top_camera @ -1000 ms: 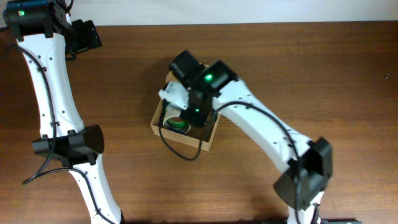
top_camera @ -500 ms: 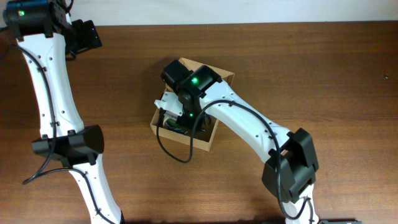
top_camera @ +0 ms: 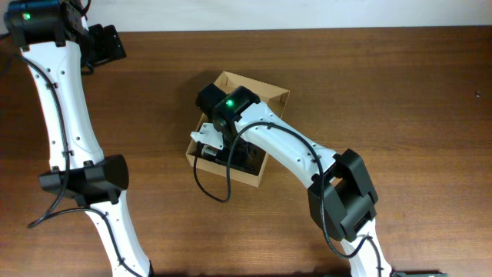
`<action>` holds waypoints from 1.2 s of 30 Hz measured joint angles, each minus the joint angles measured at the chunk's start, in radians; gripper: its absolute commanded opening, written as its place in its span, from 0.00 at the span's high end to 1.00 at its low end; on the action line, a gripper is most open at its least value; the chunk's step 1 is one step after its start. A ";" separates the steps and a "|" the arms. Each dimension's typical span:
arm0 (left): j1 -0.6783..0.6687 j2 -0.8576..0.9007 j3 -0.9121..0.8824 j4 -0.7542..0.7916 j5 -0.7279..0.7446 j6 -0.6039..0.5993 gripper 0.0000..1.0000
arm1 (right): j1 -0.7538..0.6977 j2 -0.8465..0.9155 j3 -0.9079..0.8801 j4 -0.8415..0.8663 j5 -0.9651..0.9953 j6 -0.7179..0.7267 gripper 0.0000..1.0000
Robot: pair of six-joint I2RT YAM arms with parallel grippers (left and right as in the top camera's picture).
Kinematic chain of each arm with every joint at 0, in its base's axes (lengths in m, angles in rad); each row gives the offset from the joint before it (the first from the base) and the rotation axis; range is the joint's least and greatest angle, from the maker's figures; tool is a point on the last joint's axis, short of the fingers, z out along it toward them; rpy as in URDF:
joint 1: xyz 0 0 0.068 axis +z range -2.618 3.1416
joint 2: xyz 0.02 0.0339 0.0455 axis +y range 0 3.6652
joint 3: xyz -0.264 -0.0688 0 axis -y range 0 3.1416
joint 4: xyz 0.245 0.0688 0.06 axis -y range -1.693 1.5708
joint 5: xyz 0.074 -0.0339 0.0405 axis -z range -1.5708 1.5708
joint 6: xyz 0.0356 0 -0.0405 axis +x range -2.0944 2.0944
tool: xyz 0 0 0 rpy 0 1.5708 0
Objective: Pack container
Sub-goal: 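Carry the black marker into the box and release it, then bring both grippers to the raised box lid's side edges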
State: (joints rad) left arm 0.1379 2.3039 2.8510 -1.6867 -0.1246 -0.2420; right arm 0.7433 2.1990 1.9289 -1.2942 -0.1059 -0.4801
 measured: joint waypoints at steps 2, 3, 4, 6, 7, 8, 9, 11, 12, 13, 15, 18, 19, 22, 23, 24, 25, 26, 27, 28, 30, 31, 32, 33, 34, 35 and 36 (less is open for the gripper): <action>0.000 0.000 0.000 0.000 0.000 0.000 0.00 | 0.000 0.000 0.000 -0.001 0.000 -0.003 0.72; 0.000 0.000 0.000 0.000 0.000 0.000 0.00 | 0.000 0.000 0.000 0.000 0.001 -0.006 0.71; 0.000 0.000 0.000 0.000 0.000 0.000 0.00 | 0.000 0.000 0.000 -0.001 0.000 -0.006 0.72; 0.000 0.000 0.000 0.000 0.000 0.000 0.00 | 0.000 0.000 0.000 -0.003 0.001 -0.002 0.71; 0.000 0.000 0.000 0.000 0.000 0.000 0.00 | 0.000 0.000 0.000 -0.005 0.001 -0.002 0.71; 0.000 0.000 0.000 0.000 0.000 0.000 0.00 | 0.000 0.000 0.001 -0.010 0.005 -0.002 0.71; 0.000 0.000 0.000 0.000 0.000 0.000 0.00 | 0.000 0.000 0.003 -0.016 0.012 0.002 0.71; 0.000 0.000 0.000 0.000 0.000 0.000 0.00 | 0.000 0.000 0.020 -0.031 0.027 0.009 0.71; 0.000 0.000 0.000 0.000 0.000 0.000 0.00 | 0.000 0.000 0.037 -0.040 0.035 0.010 0.70; 0.000 0.000 0.000 0.000 0.000 0.000 0.00 | 0.000 0.000 0.058 -0.051 0.039 0.011 0.70; 0.000 0.000 0.000 0.000 0.000 0.000 0.00 | 0.000 0.000 0.113 -0.077 0.047 0.017 0.68; 0.000 0.000 0.000 0.002 0.000 0.000 0.00 | 0.000 -0.003 0.221 -0.102 0.095 0.061 0.64; 0.000 0.000 0.000 0.019 0.000 0.000 0.00 | 0.000 -0.004 0.275 -0.114 0.130 0.087 0.62; 0.000 0.000 0.000 0.114 0.000 0.000 0.00 | -0.007 -0.024 0.442 -0.118 0.253 0.195 0.48; 0.000 0.000 0.000 0.140 0.001 0.000 0.00 | -0.010 -0.031 0.473 -0.120 0.277 0.227 0.45; 0.000 0.000 0.000 0.167 0.005 0.000 0.00 | -0.017 -0.042 0.523 -0.129 0.312 0.257 0.45; 0.000 0.000 0.000 0.179 0.013 0.000 0.00 | -0.030 -0.054 0.573 -0.149 0.340 0.294 0.45; 0.000 0.000 0.000 0.181 0.033 0.000 0.00 | -0.051 -0.068 0.618 -0.167 0.361 0.328 0.45; 0.000 0.000 0.000 0.181 0.042 0.000 0.00 | -0.066 -0.077 0.637 -0.175 0.370 0.351 0.46; 0.000 0.000 0.000 0.181 0.058 0.000 0.00 | -0.100 -0.091 0.668 -0.198 0.382 0.384 0.48; 0.000 0.000 0.000 0.181 0.082 0.000 0.00 | -0.190 -0.116 0.697 -0.234 0.386 0.452 0.56; 0.000 0.000 0.000 0.181 0.092 0.000 0.00 | -0.224 -0.121 0.700 -0.245 0.385 0.465 0.58; 0.000 0.000 0.000 0.181 0.100 0.000 0.00 | -0.289 -0.125 0.702 -0.262 0.370 0.495 0.60; 0.000 0.000 0.000 0.181 0.108 0.000 0.00 | -0.347 -0.126 0.701 -0.277 0.347 0.516 0.60; 0.000 0.000 0.000 0.181 0.115 0.000 0.00 | -0.404 -0.125 0.692 -0.282 0.321 0.531 0.60; 0.000 0.000 0.000 0.181 0.118 0.000 0.00 | -0.459 -0.123 0.678 -0.286 0.295 0.544 0.60; 0.000 0.000 0.000 0.181 0.122 0.000 0.00 | -0.510 -0.122 0.660 -0.290 0.267 0.559 0.62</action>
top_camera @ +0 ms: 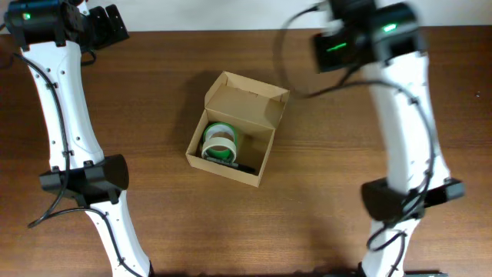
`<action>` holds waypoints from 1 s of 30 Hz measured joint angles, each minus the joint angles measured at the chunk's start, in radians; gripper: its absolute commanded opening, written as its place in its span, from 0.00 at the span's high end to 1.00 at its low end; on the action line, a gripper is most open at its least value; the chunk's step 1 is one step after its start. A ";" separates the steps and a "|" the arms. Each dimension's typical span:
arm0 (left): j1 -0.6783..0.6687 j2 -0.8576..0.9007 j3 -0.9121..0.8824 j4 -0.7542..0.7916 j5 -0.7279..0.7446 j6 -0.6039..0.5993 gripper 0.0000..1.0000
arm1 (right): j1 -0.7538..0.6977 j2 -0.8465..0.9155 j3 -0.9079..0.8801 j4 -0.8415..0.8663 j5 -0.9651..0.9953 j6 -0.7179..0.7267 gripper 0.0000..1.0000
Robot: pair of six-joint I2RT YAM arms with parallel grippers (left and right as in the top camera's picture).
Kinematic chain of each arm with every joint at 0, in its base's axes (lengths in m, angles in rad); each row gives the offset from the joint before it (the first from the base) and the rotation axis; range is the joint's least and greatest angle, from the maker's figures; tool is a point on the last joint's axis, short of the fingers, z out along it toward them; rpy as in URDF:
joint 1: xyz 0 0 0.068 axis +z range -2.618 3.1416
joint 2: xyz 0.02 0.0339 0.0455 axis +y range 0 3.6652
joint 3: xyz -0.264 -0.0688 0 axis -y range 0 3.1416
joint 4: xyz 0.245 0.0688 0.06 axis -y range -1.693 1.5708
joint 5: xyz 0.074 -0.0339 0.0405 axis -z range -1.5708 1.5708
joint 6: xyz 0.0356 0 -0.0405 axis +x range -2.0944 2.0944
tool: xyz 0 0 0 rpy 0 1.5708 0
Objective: Pack container
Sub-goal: 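Bring both grippers to the raised box lid's side edges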
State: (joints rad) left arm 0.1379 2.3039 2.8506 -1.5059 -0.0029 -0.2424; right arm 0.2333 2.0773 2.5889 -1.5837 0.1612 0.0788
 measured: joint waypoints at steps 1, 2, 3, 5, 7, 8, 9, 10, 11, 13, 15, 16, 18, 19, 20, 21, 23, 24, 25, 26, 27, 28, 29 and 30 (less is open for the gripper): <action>0.000 0.000 0.000 0.000 0.004 0.000 0.02 | -0.049 0.001 -0.023 0.000 -0.024 0.014 0.64; 0.000 0.000 0.000 -0.001 0.006 0.000 0.11 | -0.092 0.002 -0.050 0.000 -0.045 0.028 0.67; 0.000 0.000 0.000 -0.001 0.012 -0.001 0.34 | -0.134 0.002 -0.080 -0.001 -0.066 0.041 0.69; 0.000 0.000 0.000 -0.003 0.028 -0.002 0.79 | -0.205 0.002 -0.158 0.015 -0.113 0.060 0.76; -0.001 0.000 -0.001 -0.009 0.042 0.000 0.98 | -0.249 0.003 -0.242 0.047 -0.154 0.076 0.81; -0.001 0.000 -0.005 -0.012 0.049 0.000 0.98 | -0.263 0.003 -0.288 0.067 -0.175 0.080 0.85; -0.004 0.000 -0.014 -0.019 0.054 0.000 0.99 | -0.274 0.003 -0.346 0.092 -0.198 0.079 0.88; -0.006 0.000 -0.026 -0.029 0.058 0.000 0.98 | -0.279 0.003 -0.406 0.117 -0.220 0.082 0.93; -0.009 0.002 -0.039 -0.038 0.060 0.003 0.98 | -0.280 0.003 -0.448 0.135 -0.236 0.086 0.96; -0.018 0.012 -0.078 -0.057 0.066 0.012 0.99 | -0.274 0.004 -0.551 0.193 -0.278 0.093 0.96; -0.028 0.027 -0.137 -0.061 0.071 0.027 0.98 | -0.260 0.005 -0.658 0.262 -0.320 0.101 0.96; -0.034 0.036 -0.173 -0.061 0.071 0.036 0.98 | -0.249 0.005 -0.706 0.296 -0.340 0.103 0.96; -0.045 0.056 -0.237 -0.058 0.075 0.048 0.99 | -0.226 0.006 -0.770 0.353 -0.370 0.106 0.96; -0.050 0.065 -0.265 -0.056 0.076 0.053 0.98 | -0.205 0.006 -0.804 0.391 -0.388 0.106 0.96; -0.056 0.079 -0.295 -0.054 0.076 0.060 0.98 | -0.190 0.007 -0.819 0.412 -0.398 0.108 0.96; -0.061 0.091 -0.317 -0.052 0.077 0.064 0.99 | -0.168 0.007 -0.837 0.441 -0.410 0.109 0.96; -0.072 0.111 -0.351 -0.051 0.078 0.068 0.98 | -0.130 0.007 -0.857 0.486 -0.426 0.112 0.96; -0.078 0.119 -0.363 -0.050 0.079 0.071 0.98 | -0.109 0.007 -0.863 0.509 -0.434 0.117 0.96; -0.082 0.124 -0.369 -0.050 0.079 0.075 0.98 | -0.091 0.007 -0.867 0.530 -0.439 0.122 0.96; -0.087 0.126 -0.372 -0.050 0.080 0.079 0.99 | -0.078 0.007 -0.869 0.546 -0.443 0.126 0.96; -0.094 0.126 -0.373 -0.048 0.082 0.083 0.99 | -0.058 0.007 -0.869 0.563 -0.449 0.129 0.96; -0.099 0.126 -0.373 -0.045 0.082 0.086 0.99 | -0.038 0.007 -0.871 0.595 -0.453 0.137 0.96; -0.108 0.126 -0.373 -0.039 0.082 0.090 0.98 | -0.023 0.007 -0.871 0.613 -0.457 0.146 0.96; -0.116 0.126 -0.373 -0.037 0.082 0.093 0.99 | -0.005 0.007 -0.871 0.639 -0.463 0.158 0.96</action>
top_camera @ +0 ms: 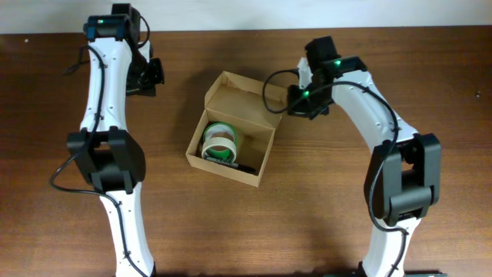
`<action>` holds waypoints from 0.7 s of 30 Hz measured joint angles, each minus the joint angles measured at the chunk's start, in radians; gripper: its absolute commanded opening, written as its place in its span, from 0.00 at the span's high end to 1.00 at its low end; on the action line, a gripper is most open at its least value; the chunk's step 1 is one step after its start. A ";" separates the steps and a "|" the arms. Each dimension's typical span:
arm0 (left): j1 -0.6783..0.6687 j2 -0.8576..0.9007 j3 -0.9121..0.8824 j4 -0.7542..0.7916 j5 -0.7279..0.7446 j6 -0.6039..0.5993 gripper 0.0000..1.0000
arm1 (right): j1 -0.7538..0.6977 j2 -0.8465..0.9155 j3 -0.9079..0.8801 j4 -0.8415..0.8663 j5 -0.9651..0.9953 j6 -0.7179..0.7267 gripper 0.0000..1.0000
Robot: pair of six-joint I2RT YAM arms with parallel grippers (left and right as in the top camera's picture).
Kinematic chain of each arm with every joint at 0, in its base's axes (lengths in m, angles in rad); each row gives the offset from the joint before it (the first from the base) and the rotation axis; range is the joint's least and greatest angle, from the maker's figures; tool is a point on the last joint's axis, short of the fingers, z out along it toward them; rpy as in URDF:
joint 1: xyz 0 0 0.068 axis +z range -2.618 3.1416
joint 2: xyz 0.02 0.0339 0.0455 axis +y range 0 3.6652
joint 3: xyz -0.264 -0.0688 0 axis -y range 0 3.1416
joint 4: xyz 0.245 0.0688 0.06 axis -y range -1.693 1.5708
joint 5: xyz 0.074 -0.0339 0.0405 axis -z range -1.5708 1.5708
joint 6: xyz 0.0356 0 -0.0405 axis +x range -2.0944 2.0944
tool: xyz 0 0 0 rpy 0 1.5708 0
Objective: Pack container
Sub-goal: 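Bring both grippers to the raised box lid's side edges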
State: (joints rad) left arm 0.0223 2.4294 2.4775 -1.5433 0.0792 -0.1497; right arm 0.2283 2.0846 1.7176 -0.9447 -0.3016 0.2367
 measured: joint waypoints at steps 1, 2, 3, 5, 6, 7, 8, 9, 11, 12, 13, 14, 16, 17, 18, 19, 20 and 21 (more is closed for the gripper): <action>-0.003 0.000 0.000 0.000 0.000 0.000 0.98 | 0.005 0.000 0.000 0.013 -0.003 0.004 0.96; -0.007 0.000 0.000 0.000 0.000 0.001 0.99 | 0.013 0.002 0.000 0.030 -0.007 0.007 0.96; -0.012 0.000 0.000 0.000 0.000 0.001 0.98 | 0.018 0.004 0.000 0.044 -0.011 0.012 0.96; -0.021 0.000 0.000 0.000 0.000 0.001 0.98 | 0.029 0.013 0.000 0.082 -0.027 0.019 0.96; -0.024 0.000 0.000 0.000 0.000 0.001 0.98 | 0.034 0.020 0.000 0.104 -0.039 0.021 0.96; -0.026 0.000 0.000 0.000 0.000 0.001 0.98 | 0.037 0.027 0.000 0.123 -0.047 0.024 0.96; -0.027 0.000 0.000 0.000 0.000 0.001 0.98 | 0.040 0.032 -0.001 0.140 -0.055 0.026 0.96; -0.027 0.000 0.000 0.000 0.000 0.001 0.98 | 0.042 0.039 -0.001 0.160 -0.063 0.026 0.96; -0.027 0.000 0.000 0.000 0.000 0.001 0.96 | 0.044 0.047 -0.002 0.196 -0.076 0.026 0.96; -0.027 0.000 0.000 -0.001 0.000 0.001 0.94 | 0.044 0.049 -0.002 0.213 -0.080 0.026 0.96; -0.027 0.000 0.000 0.000 0.000 0.001 0.91 | 0.044 0.050 -0.002 0.230 -0.084 0.026 0.96; -0.027 0.000 0.000 0.000 0.000 0.002 0.88 | 0.044 0.050 -0.002 0.253 -0.087 0.026 0.96; -0.027 0.000 0.000 0.005 0.000 0.006 0.88 | 0.044 0.050 -0.002 0.280 -0.092 0.021 0.96; -0.027 0.000 0.000 0.011 0.000 0.008 0.91 | 0.044 0.050 -0.002 0.286 -0.093 0.019 0.96; -0.027 0.000 0.000 0.016 0.000 0.008 0.98 | 0.044 0.050 -0.002 0.286 -0.093 0.017 0.96; -0.027 0.000 0.000 0.023 0.000 0.010 0.98 | 0.042 0.050 -0.002 0.279 -0.094 0.017 0.96; -0.027 0.000 0.000 0.031 0.003 0.010 0.98 | 0.039 0.050 -0.002 0.269 -0.094 0.017 0.96; -0.027 0.000 0.000 0.040 0.010 0.011 0.99 | 0.037 0.050 -0.002 0.256 -0.095 0.018 0.96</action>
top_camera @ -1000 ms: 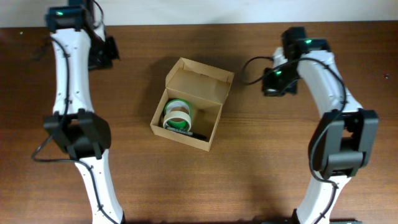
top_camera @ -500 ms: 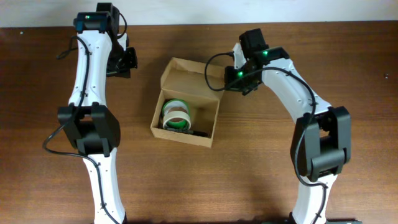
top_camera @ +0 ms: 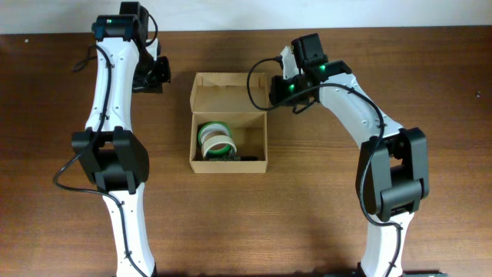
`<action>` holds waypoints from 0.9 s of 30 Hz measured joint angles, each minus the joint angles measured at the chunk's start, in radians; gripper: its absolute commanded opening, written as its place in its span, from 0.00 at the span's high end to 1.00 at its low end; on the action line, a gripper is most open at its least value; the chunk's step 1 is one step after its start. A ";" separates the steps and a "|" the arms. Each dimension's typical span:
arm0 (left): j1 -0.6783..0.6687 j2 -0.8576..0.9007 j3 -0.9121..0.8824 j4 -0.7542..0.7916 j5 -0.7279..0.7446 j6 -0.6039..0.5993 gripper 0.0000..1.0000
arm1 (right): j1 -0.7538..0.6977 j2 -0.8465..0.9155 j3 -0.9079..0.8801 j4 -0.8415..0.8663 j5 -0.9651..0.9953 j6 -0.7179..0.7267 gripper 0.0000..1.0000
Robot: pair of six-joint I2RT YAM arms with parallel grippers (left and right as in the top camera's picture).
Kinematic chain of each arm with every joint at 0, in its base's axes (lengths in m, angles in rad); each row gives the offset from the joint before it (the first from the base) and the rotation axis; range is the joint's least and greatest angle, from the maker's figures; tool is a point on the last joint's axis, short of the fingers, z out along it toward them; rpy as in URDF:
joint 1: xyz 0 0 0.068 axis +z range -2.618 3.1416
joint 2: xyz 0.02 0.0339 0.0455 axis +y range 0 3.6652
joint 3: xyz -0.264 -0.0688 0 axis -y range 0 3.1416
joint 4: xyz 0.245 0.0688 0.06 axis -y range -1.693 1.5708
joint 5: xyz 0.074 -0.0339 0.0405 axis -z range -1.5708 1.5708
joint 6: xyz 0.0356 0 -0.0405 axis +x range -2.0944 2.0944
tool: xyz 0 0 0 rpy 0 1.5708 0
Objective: Pack container
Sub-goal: 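Bring both grippers to the raised box lid's side edges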
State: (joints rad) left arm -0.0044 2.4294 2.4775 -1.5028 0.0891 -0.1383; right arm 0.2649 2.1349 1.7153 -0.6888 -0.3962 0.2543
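Observation:
An open cardboard box [top_camera: 201,163] sits square to the table at centre, its lid flap [top_camera: 227,92] standing up at the far side. Inside lie rolls of tape [top_camera: 215,140] with green and white rims, and a black pen [top_camera: 244,158] along the near wall. My right gripper [top_camera: 270,89] is at the flap's far right corner, right against it. My left gripper [top_camera: 157,75] hangs left of the box's far left corner, a short gap away. Both sets of fingers are too dark and small to read.
The brown wooden table [top_camera: 323,208] carries only the box. Both white arms reach in from the near edge and bend toward the far side. A pale wall strip [top_camera: 246,14] runs behind the table's far edge.
The box was turned at an angle and now sits straight, shifted slightly left. My right gripper has moved left to the flap's corner. The left gripper has edged a little right.
At first my right arm reached down into the tilted box, while the left was at the far left corner. Then the right arm was up and away, showing tape rolls inside. Later both grippers flanked the box, which now sits squared up.

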 measured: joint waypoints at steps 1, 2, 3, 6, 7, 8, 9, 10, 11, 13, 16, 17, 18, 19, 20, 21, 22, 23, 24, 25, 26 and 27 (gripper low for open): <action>0.000 0.000 0.000 0.010 0.013 0.000 0.98 | -0.005 0.000 0.000 -0.013 -0.003 0.000 0.96; 0.002 0.000 0.000 0.025 0.031 0.000 0.98 | -0.011 0.000 0.000 -0.026 -0.004 0.002 0.96; 0.003 0.000 0.000 0.036 0.053 0.000 0.99 | -0.021 0.000 0.000 -0.037 -0.006 0.006 0.96; 0.013 0.010 0.000 0.063 0.143 0.000 0.98 | -0.063 0.000 0.000 -0.064 -0.006 0.038 0.96; 0.018 0.018 0.000 0.069 0.170 0.000 0.99 | -0.076 0.000 0.000 -0.070 -0.007 0.051 0.96; 0.023 0.030 0.000 0.075 0.201 0.000 0.99 | -0.090 0.000 0.000 -0.076 -0.007 0.060 0.96; 0.029 0.045 0.000 0.080 0.232 0.000 0.98 | -0.106 0.000 0.000 -0.083 -0.009 0.073 0.96; 0.035 0.064 0.000 0.085 0.265 -0.001 0.98 | -0.117 0.000 0.000 -0.088 -0.014 0.082 0.96; 0.042 0.086 0.000 0.091 0.302 -0.002 0.98 | -0.130 0.002 0.000 -0.091 -0.021 0.089 0.96; 0.055 0.131 0.000 0.101 0.368 -0.010 0.99 | -0.151 0.009 0.000 -0.091 -0.050 0.113 0.96; 0.078 0.204 0.000 0.113 0.475 -0.020 0.98 | -0.174 0.038 0.000 -0.078 -0.123 0.146 0.96; 0.085 0.225 0.000 0.117 0.509 -0.023 0.98 | -0.180 0.051 0.000 -0.068 -0.152 0.160 0.96; 0.092 0.246 0.000 0.124 0.541 -0.023 0.99 | -0.187 0.068 0.000 -0.057 -0.184 0.171 0.96; 0.097 0.263 0.000 0.132 0.571 -0.024 0.99 | -0.193 0.085 0.000 -0.039 -0.219 0.186 0.96; 0.101 0.276 0.000 0.138 0.598 -0.026 0.99 | -0.197 0.102 0.000 -0.019 -0.253 0.199 0.96; 0.105 0.286 0.000 0.144 0.626 -0.027 0.98 | -0.202 0.121 0.000 0.004 -0.291 0.214 0.96; 0.109 0.295 0.000 0.152 0.653 -0.031 0.99 | -0.206 0.140 0.000 0.026 -0.329 0.231 0.96; 0.111 0.300 0.000 0.159 0.674 -0.034 0.98 | -0.208 0.158 0.000 0.044 -0.362 0.248 0.96; 0.112 0.304 0.000 0.166 0.698 -0.038 0.98 | -0.211 0.172 0.000 0.061 -0.390 0.263 0.96; 0.111 0.306 0.000 0.174 0.721 -0.039 0.99 | -0.211 0.186 0.000 0.079 -0.418 0.278 0.96; 0.111 0.309 0.000 0.183 0.745 -0.042 0.98 | -0.212 0.198 0.000 0.096 -0.444 0.293 0.96; 0.111 0.311 0.000 0.191 0.769 -0.043 0.98 | -0.212 0.210 0.000 0.113 -0.473 0.309 0.96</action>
State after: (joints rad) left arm 0.1070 2.7407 2.4775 -1.3117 0.8585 -0.1810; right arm 0.0532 2.3451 1.7153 -0.5762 -0.8692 0.5636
